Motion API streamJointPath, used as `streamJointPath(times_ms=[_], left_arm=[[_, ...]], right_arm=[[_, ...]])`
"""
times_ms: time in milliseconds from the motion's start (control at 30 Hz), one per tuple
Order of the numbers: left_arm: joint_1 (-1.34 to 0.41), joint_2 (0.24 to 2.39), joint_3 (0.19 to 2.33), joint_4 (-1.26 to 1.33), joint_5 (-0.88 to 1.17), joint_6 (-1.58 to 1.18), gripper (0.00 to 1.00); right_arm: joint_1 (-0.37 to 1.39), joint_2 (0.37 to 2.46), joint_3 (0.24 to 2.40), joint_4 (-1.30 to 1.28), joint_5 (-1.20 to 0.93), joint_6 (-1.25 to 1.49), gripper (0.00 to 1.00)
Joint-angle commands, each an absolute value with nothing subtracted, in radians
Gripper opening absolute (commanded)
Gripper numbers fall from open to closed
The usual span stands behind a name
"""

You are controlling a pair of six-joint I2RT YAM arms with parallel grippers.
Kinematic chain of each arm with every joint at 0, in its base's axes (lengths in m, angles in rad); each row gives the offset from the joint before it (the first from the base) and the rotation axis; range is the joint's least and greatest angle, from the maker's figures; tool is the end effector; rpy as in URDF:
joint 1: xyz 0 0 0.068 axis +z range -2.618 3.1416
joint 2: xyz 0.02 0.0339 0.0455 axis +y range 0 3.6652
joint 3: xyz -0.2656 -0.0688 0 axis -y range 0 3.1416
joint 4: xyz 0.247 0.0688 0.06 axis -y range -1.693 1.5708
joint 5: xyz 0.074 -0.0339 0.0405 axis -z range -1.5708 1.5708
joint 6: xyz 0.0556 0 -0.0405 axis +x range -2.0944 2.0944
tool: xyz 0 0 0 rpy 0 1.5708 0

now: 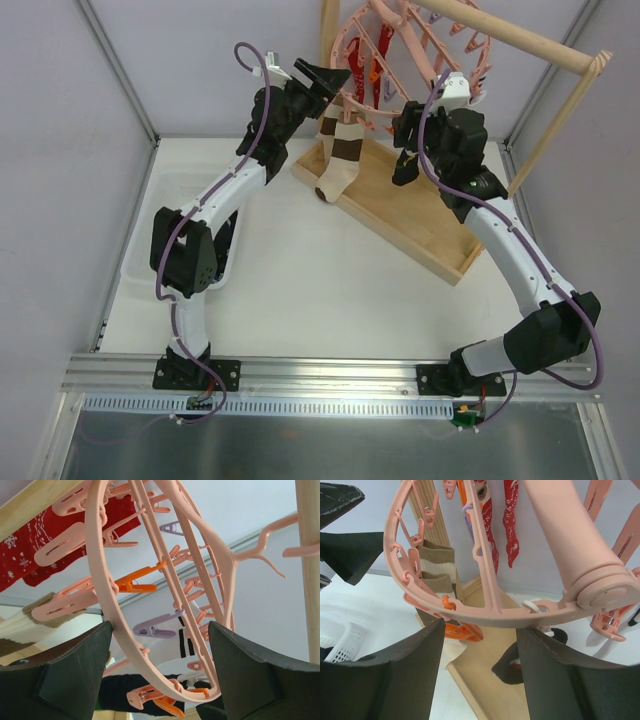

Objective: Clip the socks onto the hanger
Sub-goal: Open the clamp at the hanger.

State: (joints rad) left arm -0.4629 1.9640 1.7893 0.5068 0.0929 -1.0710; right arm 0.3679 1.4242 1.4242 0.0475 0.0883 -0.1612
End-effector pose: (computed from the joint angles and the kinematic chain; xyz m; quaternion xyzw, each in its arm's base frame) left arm 0.4430 -0.2269 0.4172 -0.1375 0.5646 -0.5838 0.5670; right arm 0.3353 0.1240 0.4424 -0.1494 0.6738 0.0443 0.7223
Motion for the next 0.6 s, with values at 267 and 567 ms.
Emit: streamJointPath(times_ms=[267, 567], left_arm=[[-0.477, 2.028, 1.893, 0.460, 0.031, -1.140, 0.70], [-0.482, 2.069, 1.956, 0.465, 0.090, -1.201, 0.32]], right_arm=[[0.356, 1.376, 1.433, 0.124, 0.048, -0.172, 0.62], [0.356, 1.381, 1.450, 0.092, -0.061, -0.163, 0.62]])
